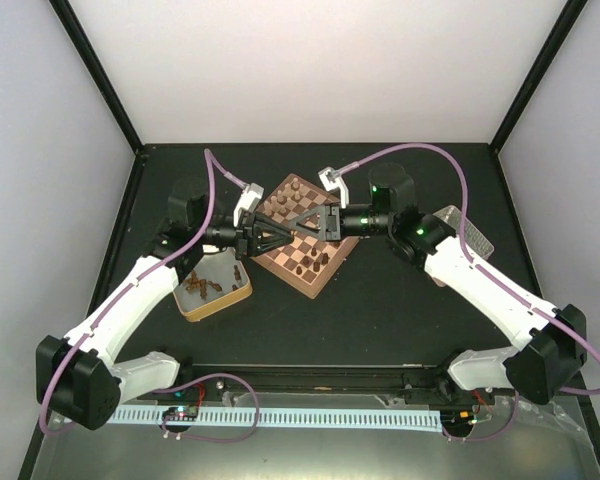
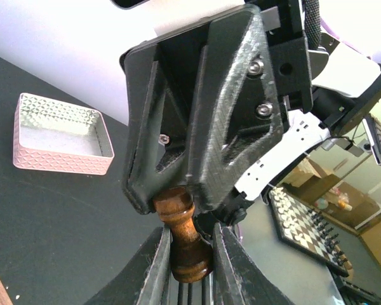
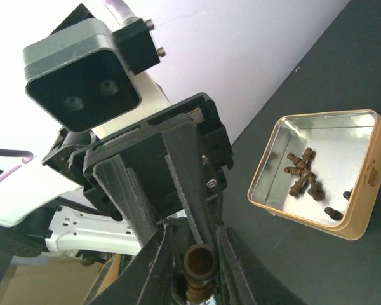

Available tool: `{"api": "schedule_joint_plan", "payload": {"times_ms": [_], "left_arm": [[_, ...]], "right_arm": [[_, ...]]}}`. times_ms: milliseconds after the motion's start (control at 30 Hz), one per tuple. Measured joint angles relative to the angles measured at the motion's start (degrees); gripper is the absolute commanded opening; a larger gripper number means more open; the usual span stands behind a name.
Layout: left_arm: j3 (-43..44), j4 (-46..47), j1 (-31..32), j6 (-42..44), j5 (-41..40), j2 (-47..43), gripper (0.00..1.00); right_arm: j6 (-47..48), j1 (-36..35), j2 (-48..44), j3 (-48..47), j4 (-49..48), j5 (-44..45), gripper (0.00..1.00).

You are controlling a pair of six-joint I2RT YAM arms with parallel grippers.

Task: Set up the chess pieces on the board
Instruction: Place the chess piece on the chessboard.

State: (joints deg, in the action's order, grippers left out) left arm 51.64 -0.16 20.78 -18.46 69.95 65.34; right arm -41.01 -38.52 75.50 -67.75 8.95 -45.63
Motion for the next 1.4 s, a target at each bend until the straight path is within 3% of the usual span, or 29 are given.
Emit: {"api": "schedule_joint_plan", "payload": {"times_ms": [233,333,400,567,633,867,1167,1400], "left_arm": [[0.0,-0.8,0.1,0.0,0.2,0.0,0.10],[0.0,-1.1,0.1,0.1,0.1,0.0,0.12],[0.0,-1.3,0.1,0.1,0.0,0.0,0.18],[1.2,-2.9,0.1,0.4,-1.5,0.6,0.45],[2.1,-4.1,0.1,0.8,-3.1,1.2,0.55],[2.4,-9.8,0.0,2.2,-13.4,3.1,0.74],[-2.8,-11.4,-1.7,-0.6,-33.6,-1.9,0.76],[-5.4,-11.3,-3.1,-4.4,-47.2,-7.3,0.76]], "right_arm": [[0.1,0.0,0.9,0.0,0.4,-0.5,0.13],[0.0,0.1,1.0,0.0,0.5,-0.7,0.03],[0.1,0.1,1.0,0.0,0.5,-0.8,0.01],[0.8,0.1,1.0,0.0,1.1,1.2,0.01],[2.2,0.0,0.7,0.0,2.0,5.3,0.01],[8.9,0.0,-5.0,9.8,2.3,25.4,0.01],[17.2,-10.0,-4.6,22.4,-2.1,48.2,0.01],[24.3,-17.9,0.6,29.7,-15.2,58.0,0.01]]}}
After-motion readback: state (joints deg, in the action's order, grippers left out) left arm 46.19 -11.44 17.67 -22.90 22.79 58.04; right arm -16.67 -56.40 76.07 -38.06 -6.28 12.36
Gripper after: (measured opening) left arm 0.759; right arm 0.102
